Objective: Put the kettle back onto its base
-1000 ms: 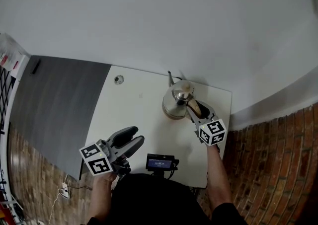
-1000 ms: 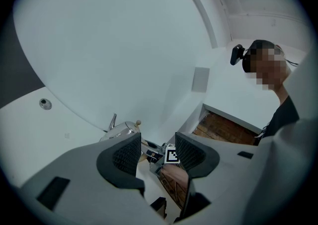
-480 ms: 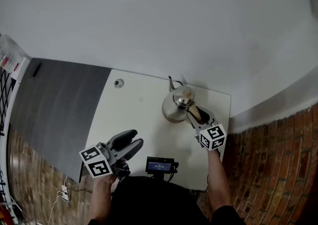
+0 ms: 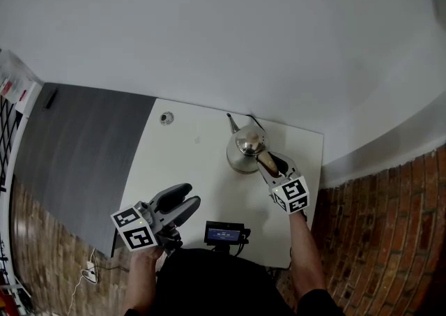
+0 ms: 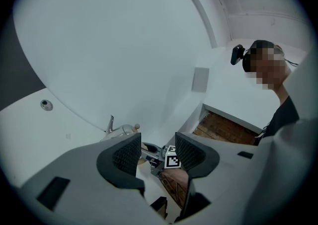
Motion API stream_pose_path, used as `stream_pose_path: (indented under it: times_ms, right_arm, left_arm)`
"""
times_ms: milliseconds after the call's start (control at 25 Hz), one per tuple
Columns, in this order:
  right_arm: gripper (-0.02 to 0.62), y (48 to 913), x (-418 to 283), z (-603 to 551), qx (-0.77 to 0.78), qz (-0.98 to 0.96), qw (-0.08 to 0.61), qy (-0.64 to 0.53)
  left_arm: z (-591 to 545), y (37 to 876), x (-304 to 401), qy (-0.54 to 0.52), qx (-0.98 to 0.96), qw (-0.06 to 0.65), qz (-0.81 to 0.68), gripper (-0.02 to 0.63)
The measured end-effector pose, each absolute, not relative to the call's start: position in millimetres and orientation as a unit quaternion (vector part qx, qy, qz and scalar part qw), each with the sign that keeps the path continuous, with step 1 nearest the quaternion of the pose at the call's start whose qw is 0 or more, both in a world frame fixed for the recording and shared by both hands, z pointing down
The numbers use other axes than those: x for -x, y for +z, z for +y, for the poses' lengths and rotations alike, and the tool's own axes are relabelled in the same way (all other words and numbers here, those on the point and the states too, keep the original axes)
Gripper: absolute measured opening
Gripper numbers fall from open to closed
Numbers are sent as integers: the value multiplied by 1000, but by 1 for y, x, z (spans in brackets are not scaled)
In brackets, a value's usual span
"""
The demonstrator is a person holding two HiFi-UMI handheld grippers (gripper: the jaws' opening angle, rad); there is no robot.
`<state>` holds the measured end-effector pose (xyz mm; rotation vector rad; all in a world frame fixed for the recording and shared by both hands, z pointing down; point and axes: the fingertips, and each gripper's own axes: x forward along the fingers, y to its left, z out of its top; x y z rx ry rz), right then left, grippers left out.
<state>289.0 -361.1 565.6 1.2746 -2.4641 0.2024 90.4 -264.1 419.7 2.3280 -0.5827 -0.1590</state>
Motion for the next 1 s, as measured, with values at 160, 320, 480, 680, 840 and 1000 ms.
stream_pose_path:
  times_ms: [160,320,480,680,840,1000]
  right_arm:
    - [158,567,-291,-360,-454,-870,177,73]
    - [158,566,-289,-360,-458,-869,175,66]
    - [158,568,-292,-357,-483,-850,208,43]
    - [160,580,-306,-339,-508,-828,224,74]
    - [158,580,-315,-323,-519,-824,211,86]
    - [133,579,-312,-317,-511,-831,201,92]
  left_arm:
    - [-264,420,-90,-62,-903,360,-227,213]
    - [-264,420,-91,-62,-903,362,-224,213]
    - [-264,419,-91,-62,-903,361,-223,213]
    - [-263,419,-93,-62,-904,361,-221,213]
    - [-261,420,-95,-61,-904,363,-218,213]
    - [-261,421,-97,-61,-904,364,-215,213]
